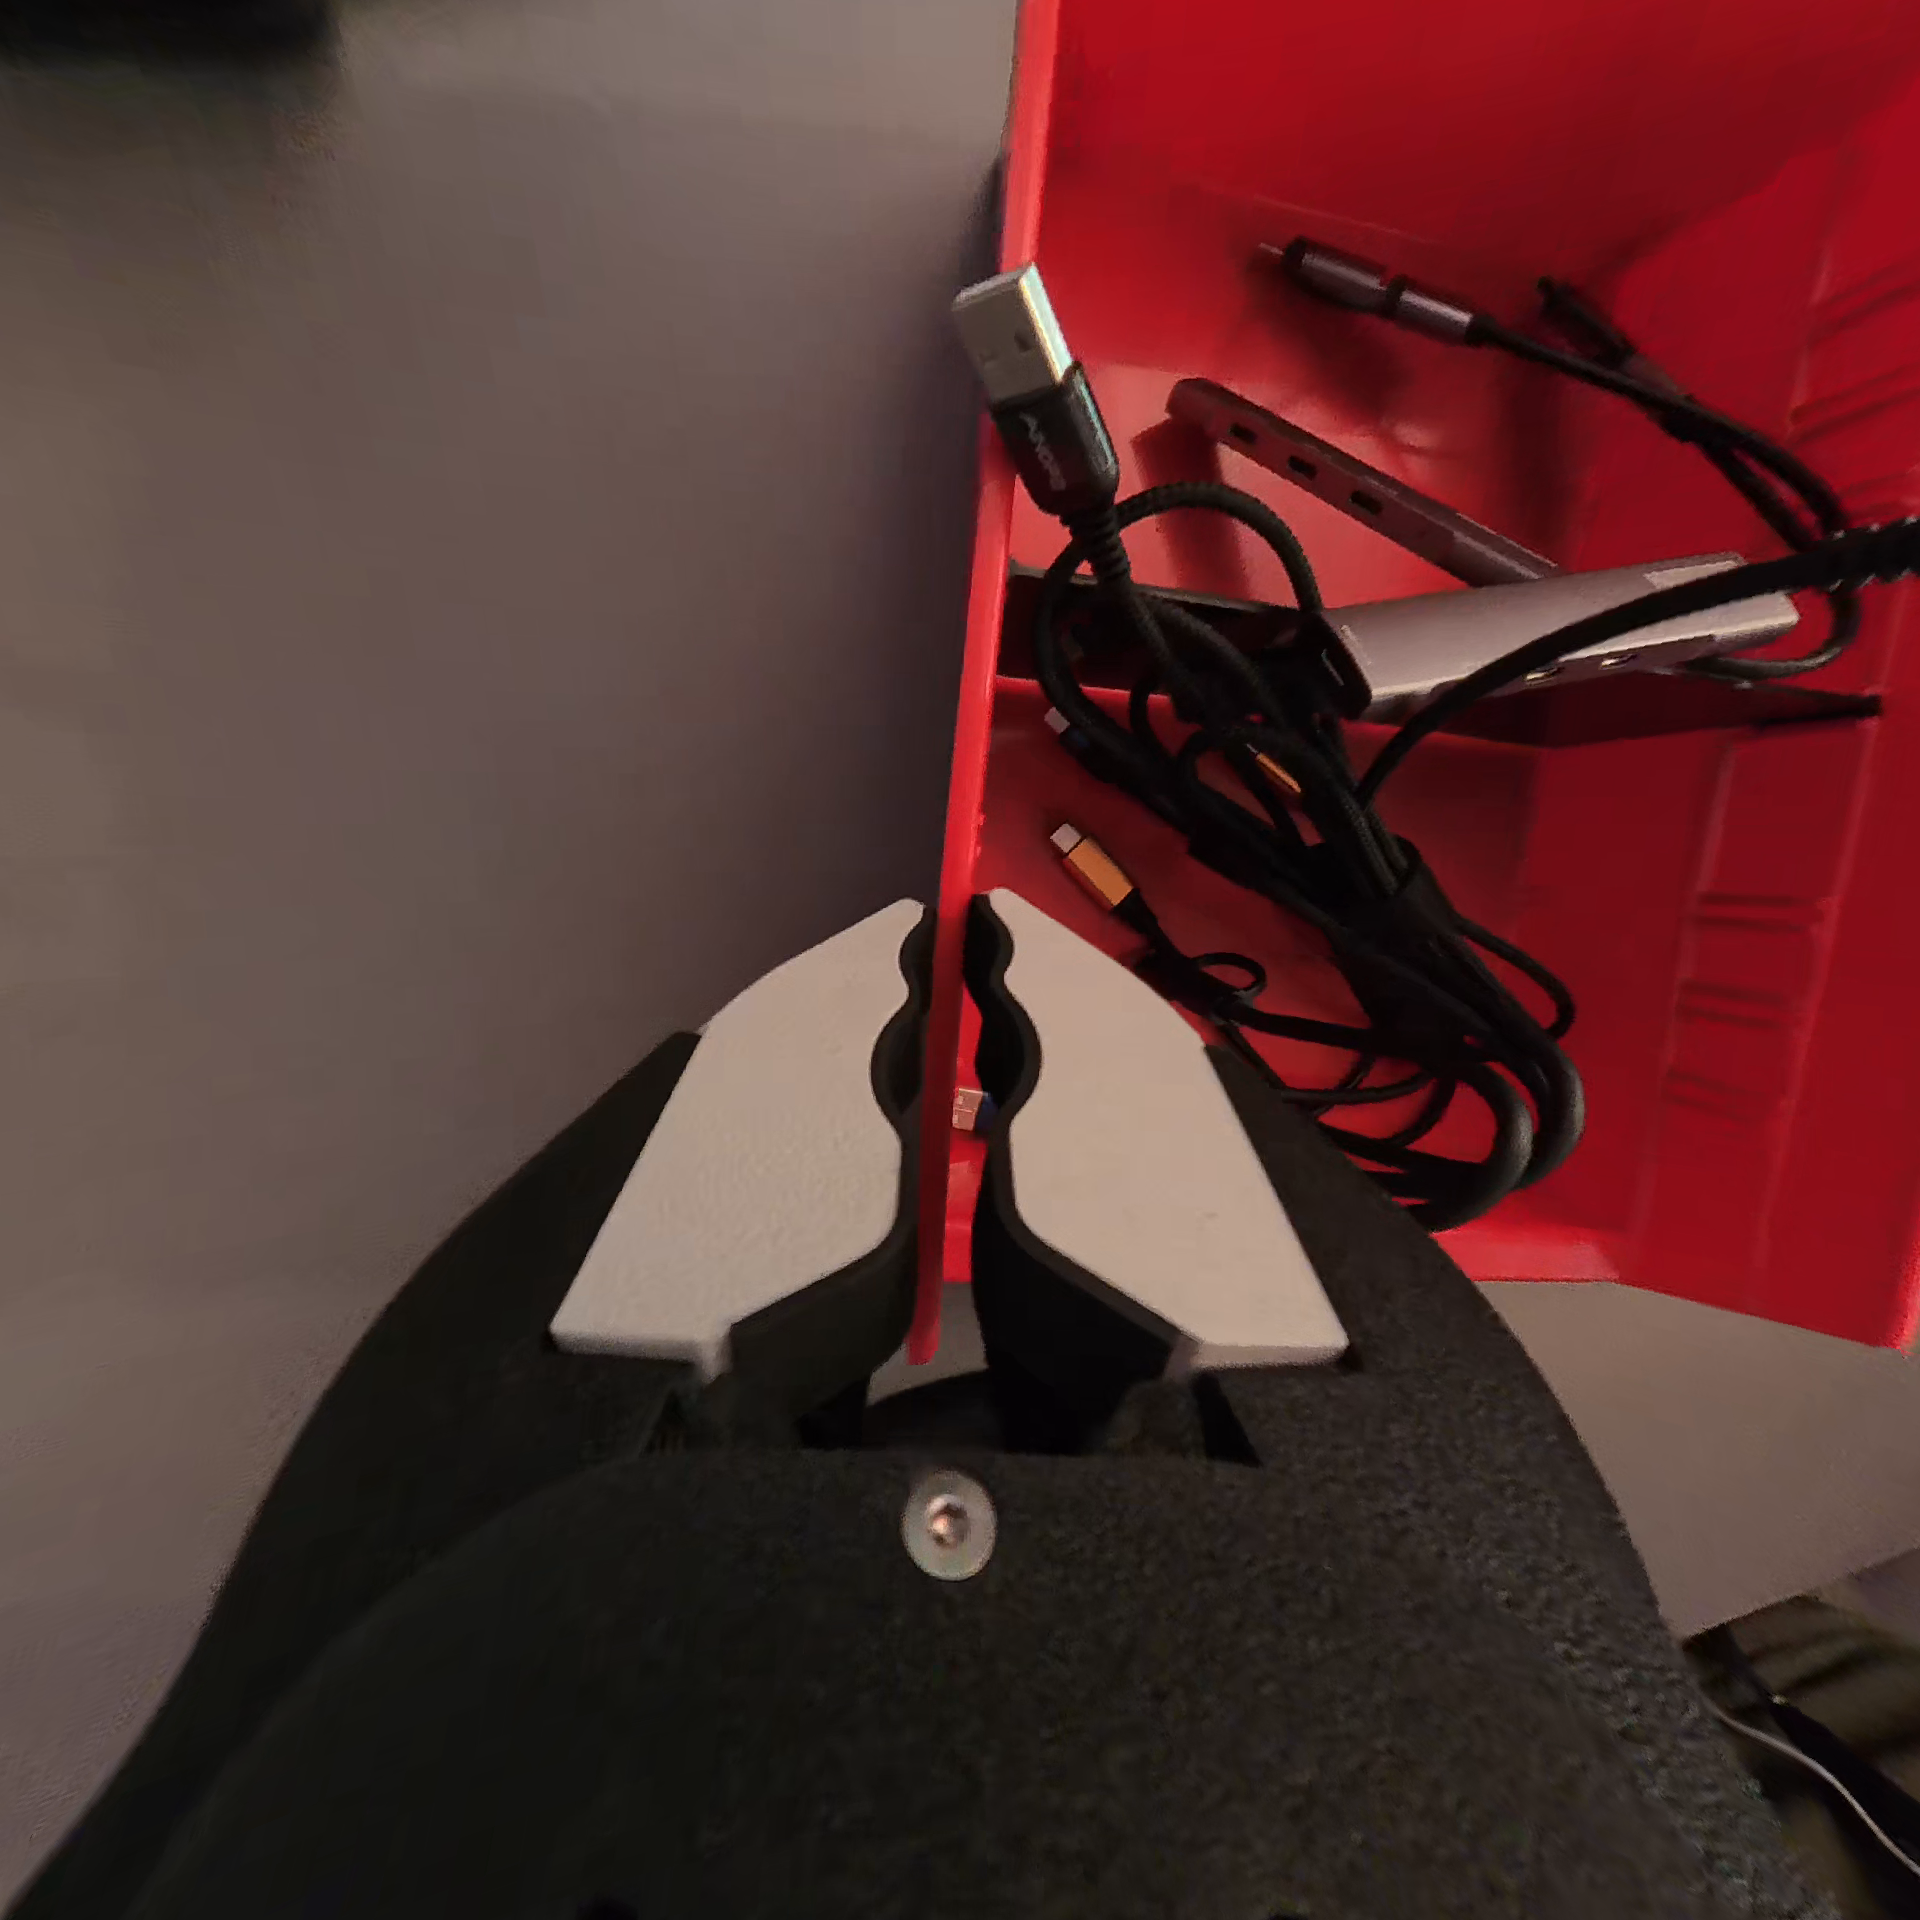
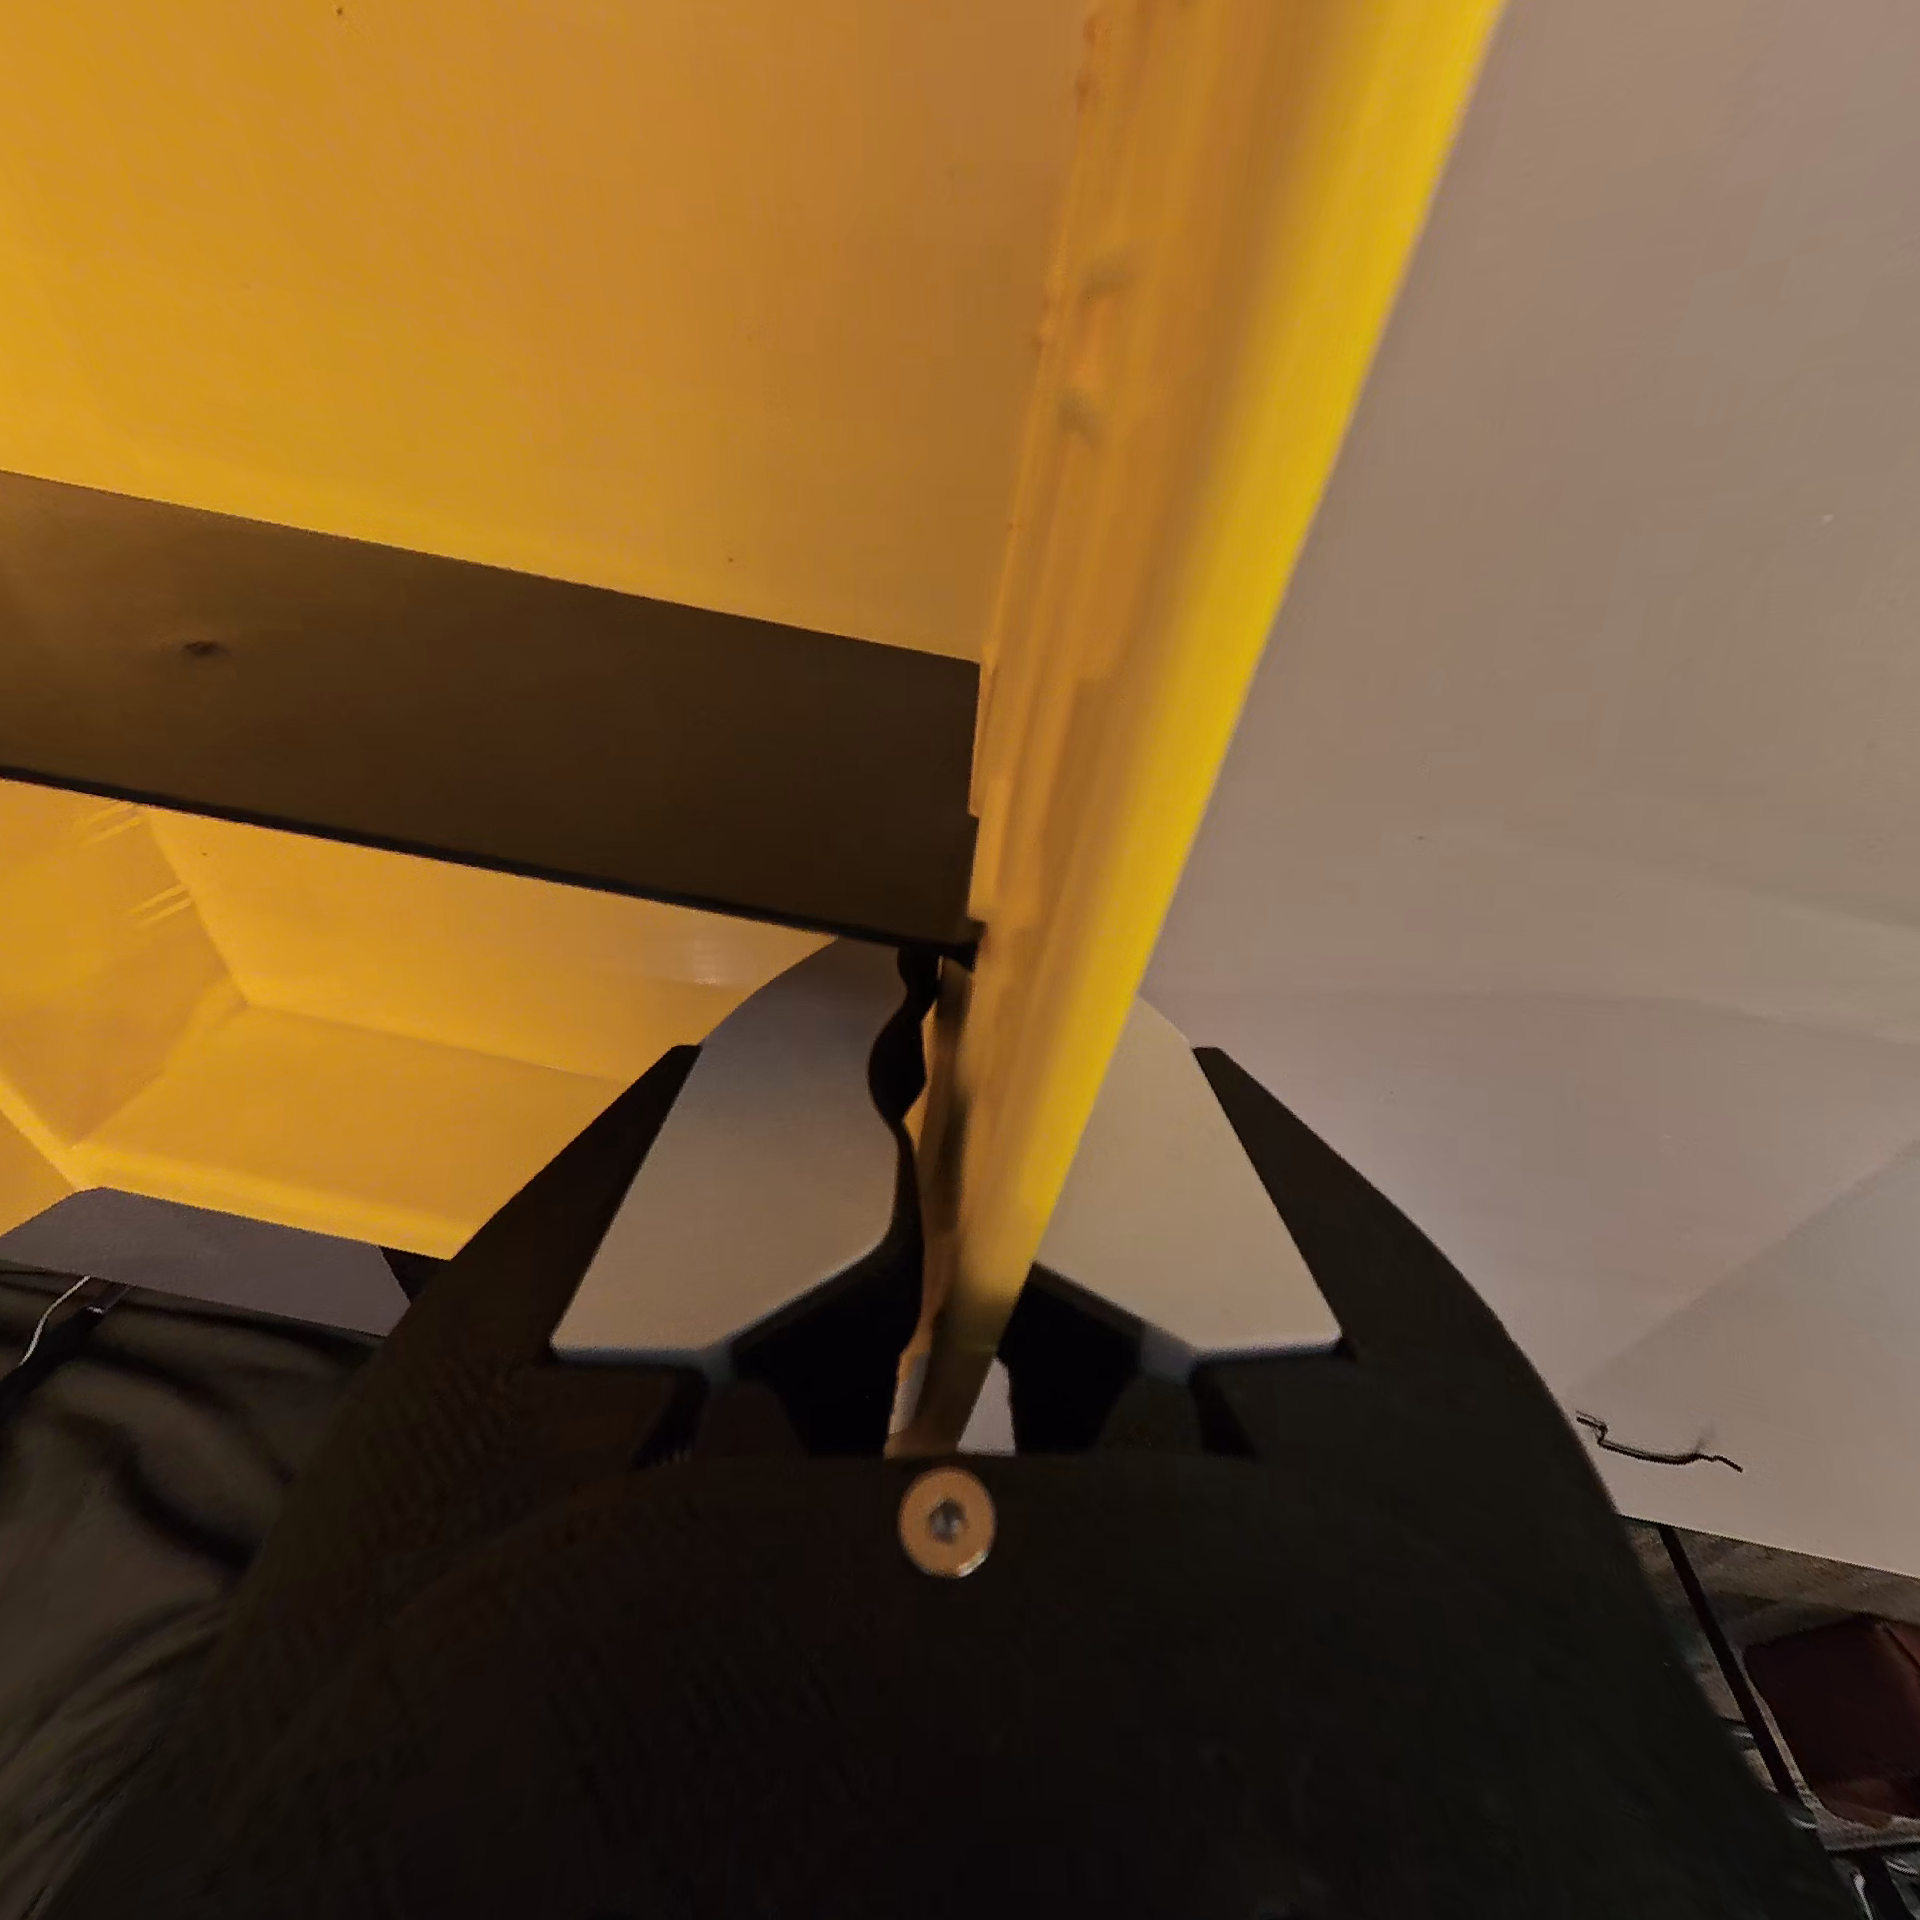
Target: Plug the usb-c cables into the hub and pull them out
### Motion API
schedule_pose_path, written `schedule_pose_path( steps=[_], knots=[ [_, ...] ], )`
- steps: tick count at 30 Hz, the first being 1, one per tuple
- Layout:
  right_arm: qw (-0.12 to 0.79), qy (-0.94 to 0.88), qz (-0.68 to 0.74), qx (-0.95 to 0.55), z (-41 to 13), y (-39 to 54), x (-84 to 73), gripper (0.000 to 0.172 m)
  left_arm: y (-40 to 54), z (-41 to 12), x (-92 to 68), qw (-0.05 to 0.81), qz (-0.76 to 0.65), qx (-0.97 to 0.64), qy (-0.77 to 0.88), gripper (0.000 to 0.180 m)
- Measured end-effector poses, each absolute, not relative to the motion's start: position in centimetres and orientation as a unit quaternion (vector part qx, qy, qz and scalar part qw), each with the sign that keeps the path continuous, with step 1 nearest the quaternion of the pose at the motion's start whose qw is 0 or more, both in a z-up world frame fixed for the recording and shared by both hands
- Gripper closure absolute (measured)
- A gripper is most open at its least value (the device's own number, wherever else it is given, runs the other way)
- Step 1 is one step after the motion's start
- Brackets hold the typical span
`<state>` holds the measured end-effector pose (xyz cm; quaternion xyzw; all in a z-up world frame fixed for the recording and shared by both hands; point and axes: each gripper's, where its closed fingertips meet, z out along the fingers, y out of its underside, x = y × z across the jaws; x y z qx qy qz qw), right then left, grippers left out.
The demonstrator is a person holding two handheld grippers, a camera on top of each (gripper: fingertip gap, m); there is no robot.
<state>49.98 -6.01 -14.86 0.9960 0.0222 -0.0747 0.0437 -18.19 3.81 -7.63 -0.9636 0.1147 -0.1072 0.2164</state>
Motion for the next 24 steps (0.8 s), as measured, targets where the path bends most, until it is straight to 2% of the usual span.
schedule_pose_path(
  steps=[12, 24],
  knots=[
    [0.04, 0.018, -0.074, 0.996, -14.9, -6.1, 49.9, 0.168, 2.5, -7.4, -23.8, 0.257, -0.15, -0.955, 0.018, 0.176],
    [0.044, 0.005, -0.077, 0.996, -14.9, -6.6, 49.1, 0.168, 0.3, -7.5, -26.2, 0.247, -0.133, -0.96, -0.012, 0.176]
  ],
)
